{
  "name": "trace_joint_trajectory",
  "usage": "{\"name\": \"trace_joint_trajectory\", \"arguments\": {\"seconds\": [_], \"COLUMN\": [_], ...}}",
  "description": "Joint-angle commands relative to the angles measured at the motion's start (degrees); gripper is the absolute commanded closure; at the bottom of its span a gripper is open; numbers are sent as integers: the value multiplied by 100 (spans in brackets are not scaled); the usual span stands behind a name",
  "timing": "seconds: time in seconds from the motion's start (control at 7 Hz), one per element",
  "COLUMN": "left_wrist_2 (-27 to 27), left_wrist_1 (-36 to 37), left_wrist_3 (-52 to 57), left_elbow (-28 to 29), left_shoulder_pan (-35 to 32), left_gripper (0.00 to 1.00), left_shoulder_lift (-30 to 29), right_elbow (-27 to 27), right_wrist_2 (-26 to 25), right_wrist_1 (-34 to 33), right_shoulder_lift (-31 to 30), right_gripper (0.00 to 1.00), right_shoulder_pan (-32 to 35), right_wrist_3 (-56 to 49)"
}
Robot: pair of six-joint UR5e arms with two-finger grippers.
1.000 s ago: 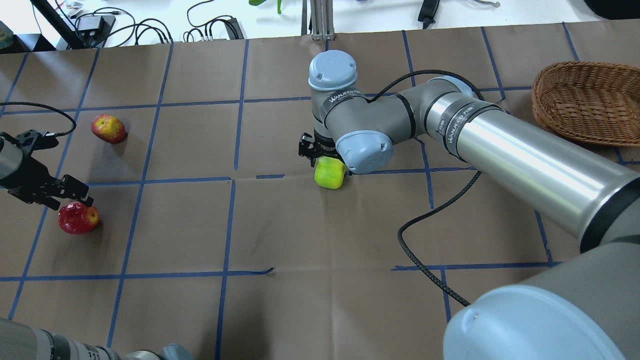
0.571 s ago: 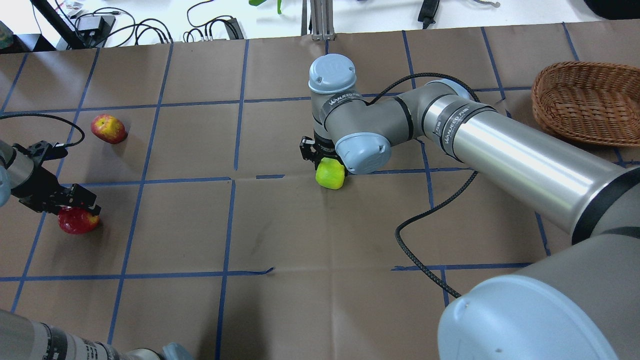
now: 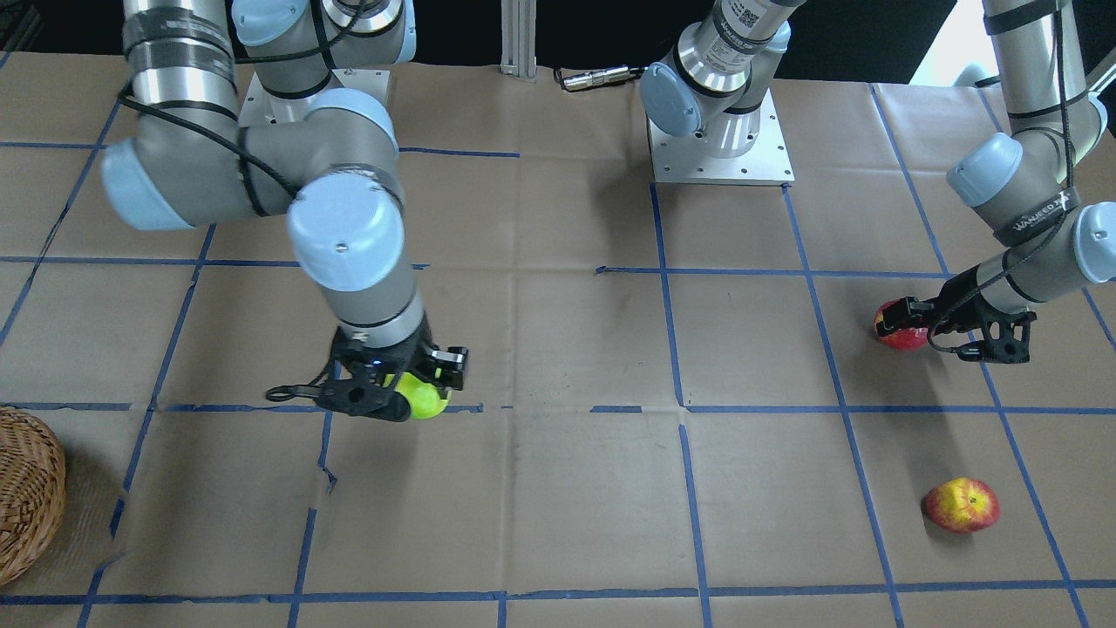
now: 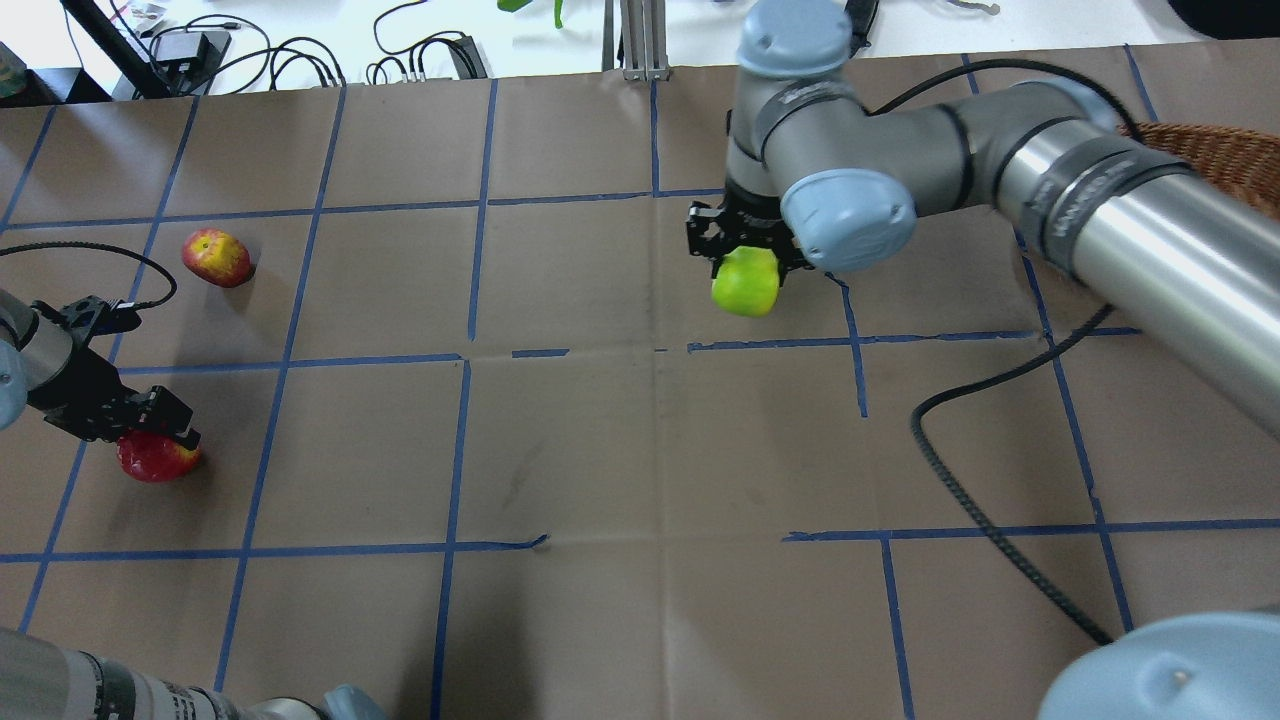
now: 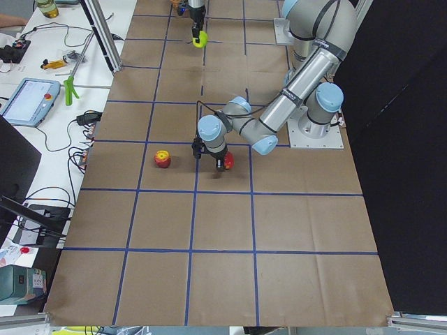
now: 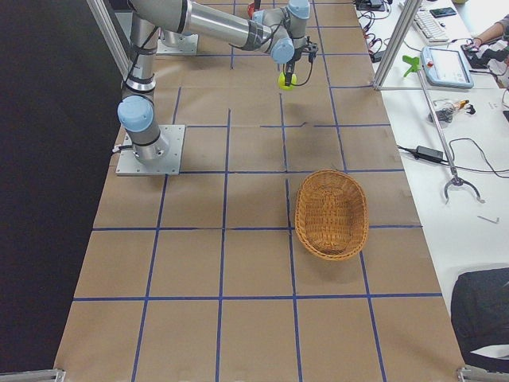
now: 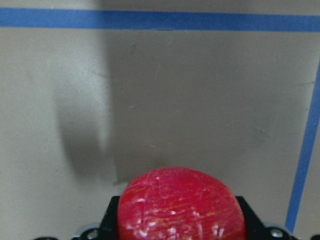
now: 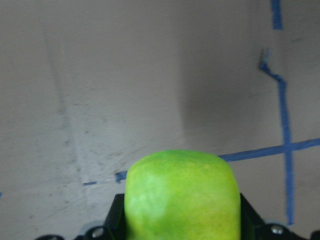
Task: Put all apples into basket
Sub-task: 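Carry the green apple into the basket while the left gripper lifts the red apple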
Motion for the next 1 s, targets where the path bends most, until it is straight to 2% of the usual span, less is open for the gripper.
{"name": "trace_joint_trajectory", "arguments": {"seconds": [0.0,0.14,0.29,0.43,0.57,0.71,0.86], "left_wrist_2": [101,93,110,93,75,58,31], "left_wrist_1": [-118,-519,-828,-1187,-1365,-1376,-1306], "left_wrist_3": [-69,-452,-1030,-1723,-2148,-2318,-2354], "left_elbow": [-5,12,65,283,572,784,1029], "left_shoulder_pan": [-85,-373,-1176,-2289,-3284,-4129,-4720], "left_gripper": [77,77,77,77,77,77,77], "left_shoulder_lift": [317,728,1185,1485,1410,1235,859], "right_elbow": [-3,-3,-3,-3,-3,-64,-439], "right_wrist_2": [-68,-182,-201,-201,-349,-281,7], "right_wrist_1": [518,529,442,336,-117,-331,-350], "right_shoulder_lift": [-407,-443,-426,-373,-190,29,388], "right_gripper": [96,96,96,96,97,97,96], "right_shoulder_pan": [-1231,-1906,-2461,-2980,-3586,-4157,-4476], "right_wrist_3": [-1996,-2815,-3763,-4686,-5800,-6264,-6712]}}
